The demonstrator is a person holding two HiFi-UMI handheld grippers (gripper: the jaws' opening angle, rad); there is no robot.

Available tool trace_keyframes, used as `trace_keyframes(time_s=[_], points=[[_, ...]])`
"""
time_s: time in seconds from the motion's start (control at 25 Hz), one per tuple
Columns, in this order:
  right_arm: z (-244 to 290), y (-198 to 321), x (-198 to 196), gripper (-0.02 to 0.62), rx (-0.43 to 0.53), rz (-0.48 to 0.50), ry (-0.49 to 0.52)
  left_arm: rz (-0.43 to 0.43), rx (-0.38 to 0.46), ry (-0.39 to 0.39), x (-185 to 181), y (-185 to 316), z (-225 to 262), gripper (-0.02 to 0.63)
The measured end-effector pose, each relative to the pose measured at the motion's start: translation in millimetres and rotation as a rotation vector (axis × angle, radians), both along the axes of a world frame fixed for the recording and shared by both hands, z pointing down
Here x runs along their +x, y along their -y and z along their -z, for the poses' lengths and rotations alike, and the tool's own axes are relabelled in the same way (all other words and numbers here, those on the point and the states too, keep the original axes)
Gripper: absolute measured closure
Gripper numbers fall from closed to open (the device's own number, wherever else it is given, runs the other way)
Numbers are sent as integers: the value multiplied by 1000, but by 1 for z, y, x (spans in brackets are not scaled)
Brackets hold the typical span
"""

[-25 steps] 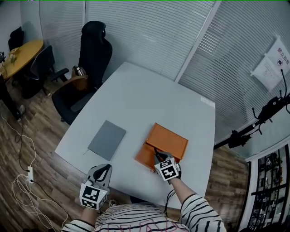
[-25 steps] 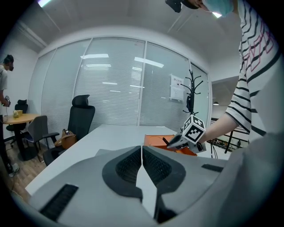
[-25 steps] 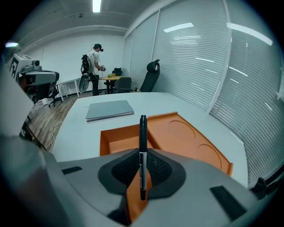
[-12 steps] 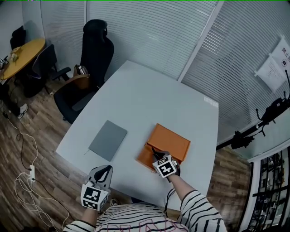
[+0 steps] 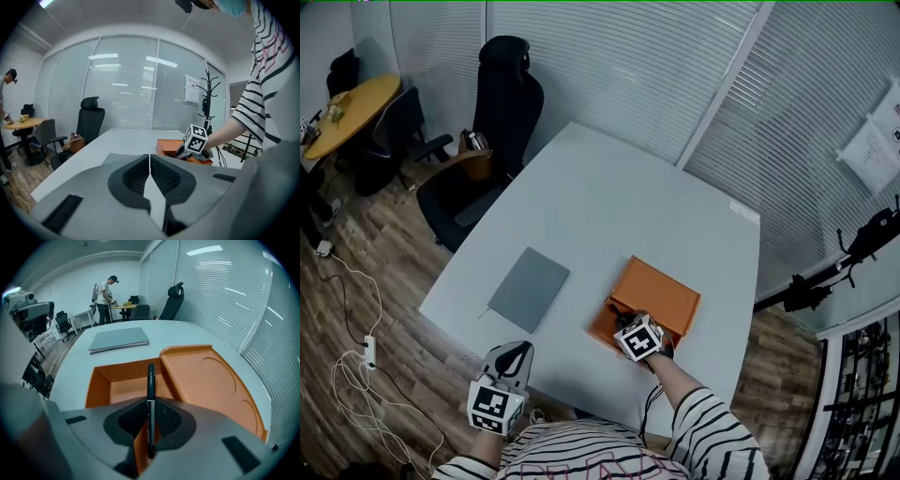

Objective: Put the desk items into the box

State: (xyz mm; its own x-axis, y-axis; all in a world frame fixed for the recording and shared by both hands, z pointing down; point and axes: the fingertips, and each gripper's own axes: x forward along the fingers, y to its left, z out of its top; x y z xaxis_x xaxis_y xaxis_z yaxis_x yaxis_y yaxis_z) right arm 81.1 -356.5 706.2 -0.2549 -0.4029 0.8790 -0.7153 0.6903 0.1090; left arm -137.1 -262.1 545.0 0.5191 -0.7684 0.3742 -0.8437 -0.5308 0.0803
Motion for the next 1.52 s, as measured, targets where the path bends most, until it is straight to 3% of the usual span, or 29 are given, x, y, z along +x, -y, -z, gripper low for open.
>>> trace_keyframes(time_s=[0.76, 1.2, 1.52], points=[[-13, 2, -8, 528, -34, -34, -12, 18, -8, -8, -11, 3, -4, 577], [-4, 0, -5, 488, -9, -74, 12, -6, -2, -3, -9, -5, -1, 577], [17, -9, -2, 486, 65, -134, 63, -44, 13, -8, -3, -13, 2, 577]])
